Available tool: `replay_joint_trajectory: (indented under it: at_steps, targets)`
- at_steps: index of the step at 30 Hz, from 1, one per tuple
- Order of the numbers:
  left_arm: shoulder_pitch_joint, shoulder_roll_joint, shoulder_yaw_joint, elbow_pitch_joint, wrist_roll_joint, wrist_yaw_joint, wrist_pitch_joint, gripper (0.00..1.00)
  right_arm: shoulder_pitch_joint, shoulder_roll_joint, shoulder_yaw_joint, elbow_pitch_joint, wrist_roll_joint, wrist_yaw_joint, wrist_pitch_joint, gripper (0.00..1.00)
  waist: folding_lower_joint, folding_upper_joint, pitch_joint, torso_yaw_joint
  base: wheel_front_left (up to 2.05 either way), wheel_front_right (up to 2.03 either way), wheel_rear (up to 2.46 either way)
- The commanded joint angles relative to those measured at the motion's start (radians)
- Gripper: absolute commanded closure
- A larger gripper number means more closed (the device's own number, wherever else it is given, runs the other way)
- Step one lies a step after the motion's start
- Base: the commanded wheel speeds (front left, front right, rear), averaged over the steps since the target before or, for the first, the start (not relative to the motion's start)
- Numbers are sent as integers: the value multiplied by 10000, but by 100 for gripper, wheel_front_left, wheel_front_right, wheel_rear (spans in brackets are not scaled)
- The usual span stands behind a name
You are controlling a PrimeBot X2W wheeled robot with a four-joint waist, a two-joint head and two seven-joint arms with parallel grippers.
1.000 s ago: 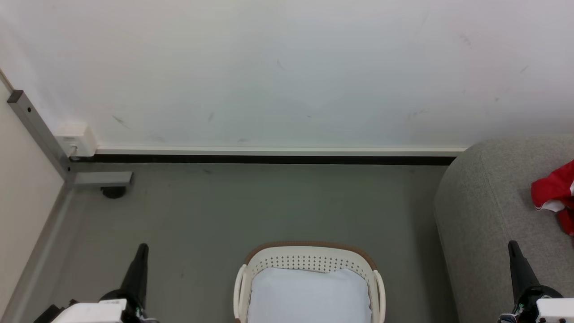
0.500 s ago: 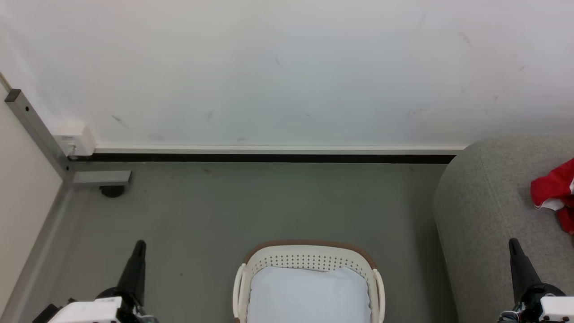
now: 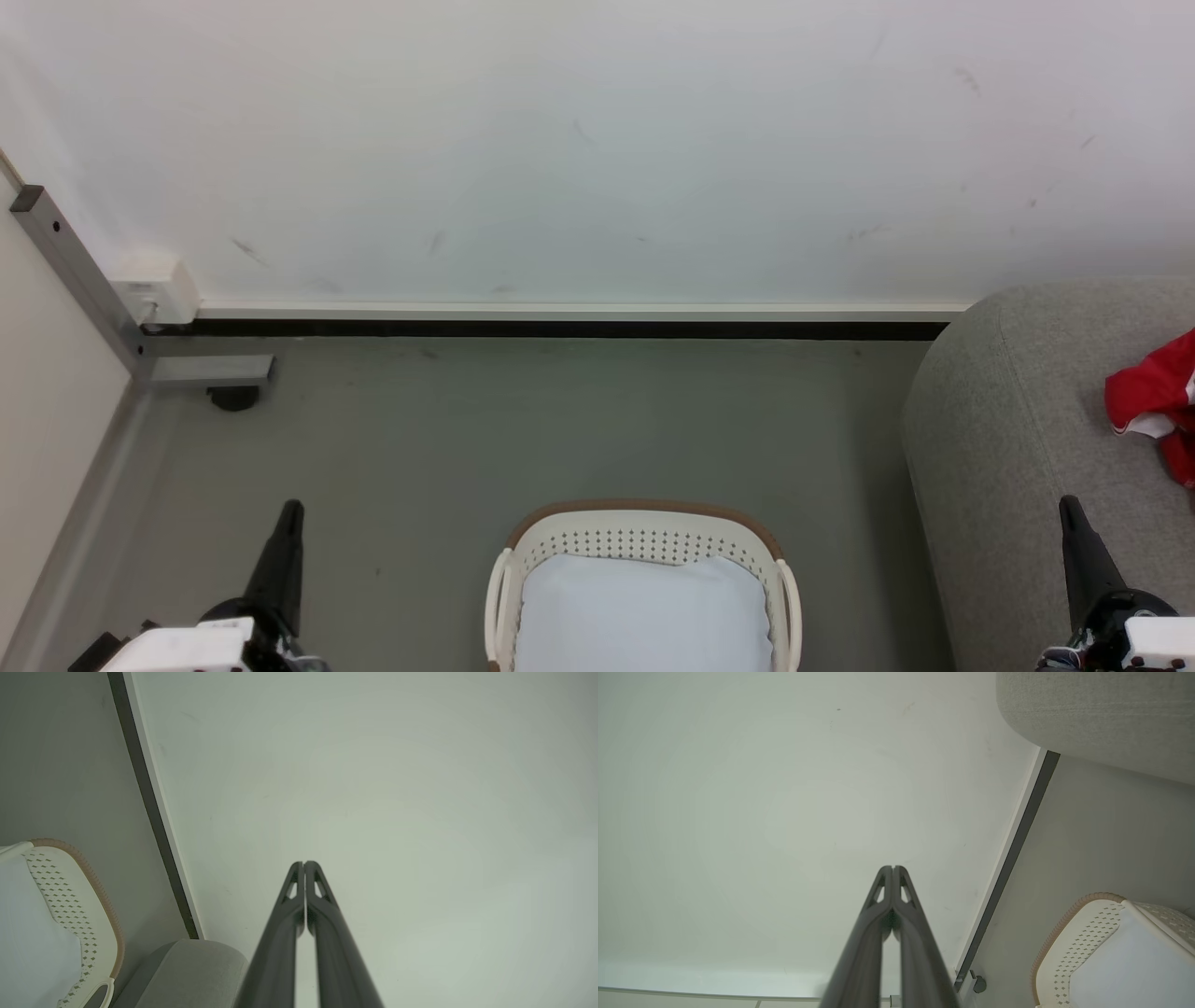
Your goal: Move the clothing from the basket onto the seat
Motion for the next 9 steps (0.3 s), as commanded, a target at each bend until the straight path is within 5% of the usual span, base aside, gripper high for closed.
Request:
replay_joint_trajectory:
  at_steps: [1,9]
  targets:
    - [-91,18,32,3,-112,-48,44,100,-130,-71,-33,22,20,-21,29,100,0,-1,0,1,0,0,0]
    - [-90,18,31,3,-113,-48,43,100,-129,-71,-33,22,20,-21,28,100,0,-1,0,1,0,0,0]
